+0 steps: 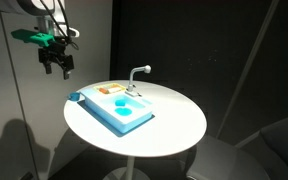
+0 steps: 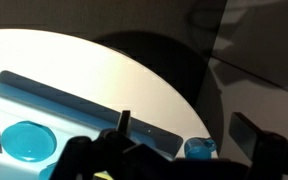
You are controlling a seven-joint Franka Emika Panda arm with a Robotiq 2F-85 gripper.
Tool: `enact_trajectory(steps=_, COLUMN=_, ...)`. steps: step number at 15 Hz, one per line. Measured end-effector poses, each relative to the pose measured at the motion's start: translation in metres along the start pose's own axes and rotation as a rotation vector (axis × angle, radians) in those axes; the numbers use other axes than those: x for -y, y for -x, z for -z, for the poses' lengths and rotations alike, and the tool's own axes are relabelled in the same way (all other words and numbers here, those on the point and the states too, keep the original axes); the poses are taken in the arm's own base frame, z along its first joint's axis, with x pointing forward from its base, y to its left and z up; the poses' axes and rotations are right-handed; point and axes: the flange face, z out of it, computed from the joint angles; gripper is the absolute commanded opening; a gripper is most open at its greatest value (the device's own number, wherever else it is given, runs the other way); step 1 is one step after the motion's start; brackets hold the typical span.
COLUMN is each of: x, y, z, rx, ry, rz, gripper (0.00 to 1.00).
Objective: Move the cup to the left side of the toy sink
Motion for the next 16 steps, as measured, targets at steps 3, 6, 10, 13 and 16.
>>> enact_trajectory(steps=3, x=-0.016, y=0.006, z=-0.006, rx=0.020, ry=-0.016, rz=-0.057, gripper=1.00)
enact_trajectory(steps=6, x=-0.031, y=0.014, z=-0.018, rx=0.054, ry=-0.028, rz=-0.120, gripper=1.00)
enact_trajectory(steps=10, x=-0.052, y=0.026, z=-0.033, rx=0.106, ry=-0.029, rz=-0.206, gripper=1.00)
enact_trajectory(steps=13, x=-0.063, y=0.036, z=-0.034, rx=0.124, ry=-0.024, rz=-0.267, gripper=1.00)
enact_trajectory(steps=16, x=-0.068, y=0.046, z=-0.024, rx=0.123, ry=-0.011, rz=-0.316, gripper=1.00)
